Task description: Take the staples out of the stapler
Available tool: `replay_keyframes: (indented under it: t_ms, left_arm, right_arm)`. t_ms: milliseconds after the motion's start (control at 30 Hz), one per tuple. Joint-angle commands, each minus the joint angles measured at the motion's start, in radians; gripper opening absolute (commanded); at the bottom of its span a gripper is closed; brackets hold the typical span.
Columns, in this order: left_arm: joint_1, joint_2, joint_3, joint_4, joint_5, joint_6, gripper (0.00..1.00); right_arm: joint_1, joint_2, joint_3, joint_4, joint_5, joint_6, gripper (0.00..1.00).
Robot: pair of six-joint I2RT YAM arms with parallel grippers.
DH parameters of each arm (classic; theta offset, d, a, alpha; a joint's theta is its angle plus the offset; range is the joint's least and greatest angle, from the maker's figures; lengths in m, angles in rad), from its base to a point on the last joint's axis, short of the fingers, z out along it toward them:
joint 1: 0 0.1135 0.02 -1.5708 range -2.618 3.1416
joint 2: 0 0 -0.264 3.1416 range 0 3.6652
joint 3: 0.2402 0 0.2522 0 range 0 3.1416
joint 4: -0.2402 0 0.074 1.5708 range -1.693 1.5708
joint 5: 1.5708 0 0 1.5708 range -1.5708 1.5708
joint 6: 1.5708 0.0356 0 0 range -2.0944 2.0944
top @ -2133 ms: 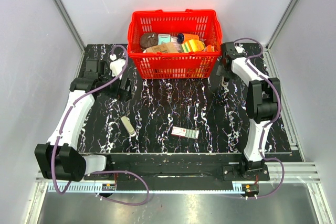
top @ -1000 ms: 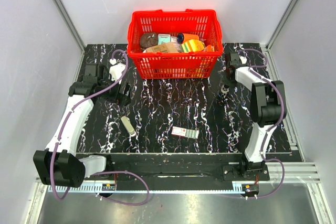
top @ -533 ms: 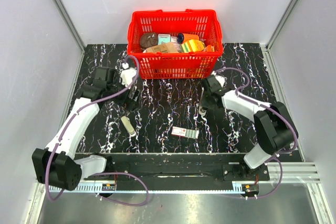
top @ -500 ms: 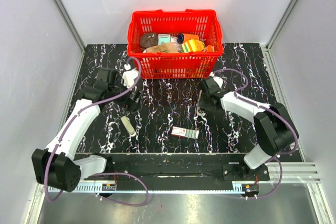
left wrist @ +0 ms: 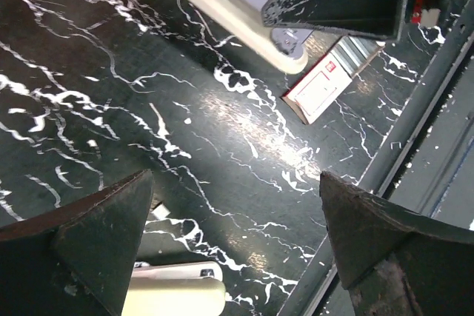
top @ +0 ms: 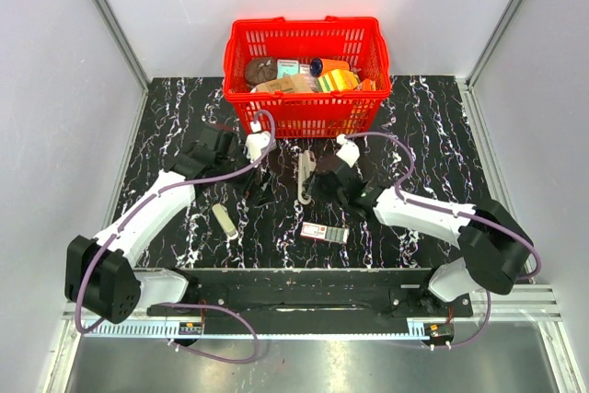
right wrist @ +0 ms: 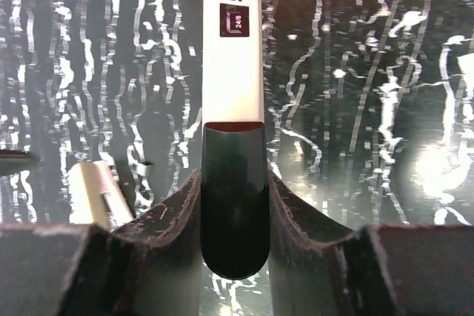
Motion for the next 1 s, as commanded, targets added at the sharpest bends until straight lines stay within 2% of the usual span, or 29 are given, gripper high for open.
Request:
replay_keyframes:
  t_ms: [0, 167, 467, 767, 967]
  left_arm:
    - [-0.013, 0.042, -0.044, 0.100, 0.094, -0.044, 0.99]
    - [-0.018, 0.057, -0.067, 0.126, 0.144, -0.046, 0.99]
    - [-0.021, 0.080, -0.054, 0.178, 0.244, -0.050, 0.99]
    - [-0.021, 0.129, -0.059, 0.220, 0.247, -0.043, 0.98]
    - [-0.019, 0.155, -0.050, 0.257, 0.209, -0.029, 0.90]
  right_arm:
    - [0.075, -0.047, 0.013, 0.206, 0.159, 0.066, 0.00]
    - [0.135, -0.013, 0.042, 0.244, 0.234, 0.095, 0.00]
    - [0.181, -0.028, 0.070, 0.284, 0.255, 0.128, 0.00]
    - [0.187, -0.056, 0.070, 0.319, 0.240, 0.152, 0.00]
    - [0.191, -0.070, 0.044, 0.341, 0.183, 0.226, 0.00]
